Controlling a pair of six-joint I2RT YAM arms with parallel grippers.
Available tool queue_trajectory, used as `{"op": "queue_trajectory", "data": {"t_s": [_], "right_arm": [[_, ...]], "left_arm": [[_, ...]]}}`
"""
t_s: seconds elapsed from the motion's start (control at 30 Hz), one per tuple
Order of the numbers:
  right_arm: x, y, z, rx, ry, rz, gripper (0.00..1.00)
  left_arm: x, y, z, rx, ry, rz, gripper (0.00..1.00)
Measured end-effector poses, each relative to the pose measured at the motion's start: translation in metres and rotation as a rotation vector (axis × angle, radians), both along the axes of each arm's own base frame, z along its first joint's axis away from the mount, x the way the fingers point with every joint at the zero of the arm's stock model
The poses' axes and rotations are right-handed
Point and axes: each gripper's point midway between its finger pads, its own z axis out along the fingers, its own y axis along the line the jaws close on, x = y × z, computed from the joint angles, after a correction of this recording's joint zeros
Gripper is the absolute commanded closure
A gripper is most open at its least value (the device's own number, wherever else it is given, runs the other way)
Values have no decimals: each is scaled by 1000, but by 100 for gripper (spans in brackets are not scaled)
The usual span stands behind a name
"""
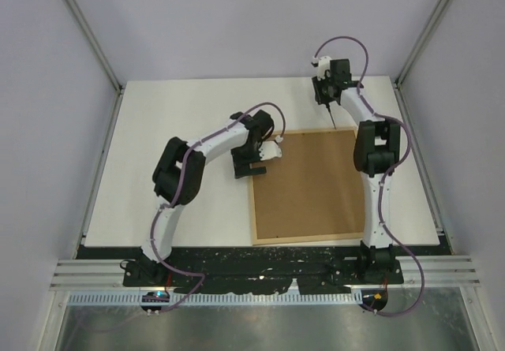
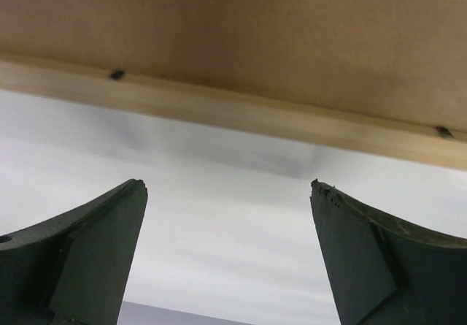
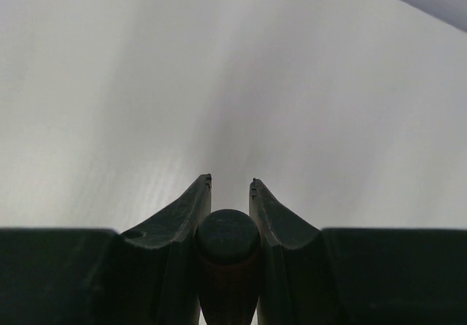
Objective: Take the photo out of the frame
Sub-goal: Adjust the photo frame at the center of the board.
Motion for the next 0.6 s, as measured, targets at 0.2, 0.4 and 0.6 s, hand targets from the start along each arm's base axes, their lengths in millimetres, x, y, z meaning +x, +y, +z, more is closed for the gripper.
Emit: {"op": "queue_trajectory", "data": {"t_s": [0.2,0.4,0.6], "right_arm": [[11,97,2,42,-28,174,92],[-6,162,-8,73,3,299,92],[-16,166,5,55,4,314,92]], "left_arm": [[-17,29,28,-117,37,184,2],[-21,72,65,-220,-8,367,1],[-11,76,86,-294,-90,420,1]]}}
